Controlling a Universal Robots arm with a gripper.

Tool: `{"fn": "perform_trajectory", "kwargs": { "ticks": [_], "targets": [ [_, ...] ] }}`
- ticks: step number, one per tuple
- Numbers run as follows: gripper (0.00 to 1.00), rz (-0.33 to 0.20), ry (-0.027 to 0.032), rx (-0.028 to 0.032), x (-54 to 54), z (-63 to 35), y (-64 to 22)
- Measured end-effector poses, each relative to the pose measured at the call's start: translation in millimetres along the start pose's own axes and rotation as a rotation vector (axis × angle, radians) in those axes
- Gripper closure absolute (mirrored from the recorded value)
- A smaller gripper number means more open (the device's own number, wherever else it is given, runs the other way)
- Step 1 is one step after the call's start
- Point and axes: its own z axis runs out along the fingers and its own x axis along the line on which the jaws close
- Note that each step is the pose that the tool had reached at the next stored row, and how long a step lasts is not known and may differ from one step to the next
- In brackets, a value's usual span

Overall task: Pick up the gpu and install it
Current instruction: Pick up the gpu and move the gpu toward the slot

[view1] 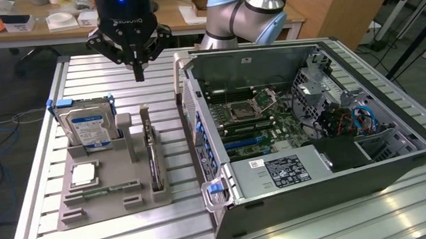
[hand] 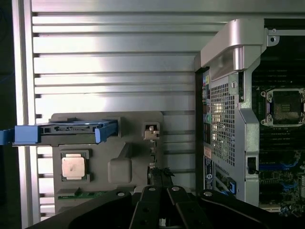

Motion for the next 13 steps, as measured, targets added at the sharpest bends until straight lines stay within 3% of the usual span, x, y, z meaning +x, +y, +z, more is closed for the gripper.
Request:
{"fn": "perform_trajectory", "kwargs": {
  "ticks": [6, 8, 10, 11, 13],
  "targets": [
    [0.89, 0.000, 0.0000, 0.0000, 0.0, 0.0, 0.0],
    [0.84, 0.000, 0.0000, 0.0000, 0.0, 0.0, 0.0],
    [0.71, 0.000, 0.0000, 0.0000, 0.0, 0.0, 0.0],
    [0.71, 0.000, 0.0000, 0.0000, 0.0, 0.0, 0.0],
    [0.59, 0.000, 0.0000, 0.0000, 0.0, 0.0, 0.0]
  ]
}}
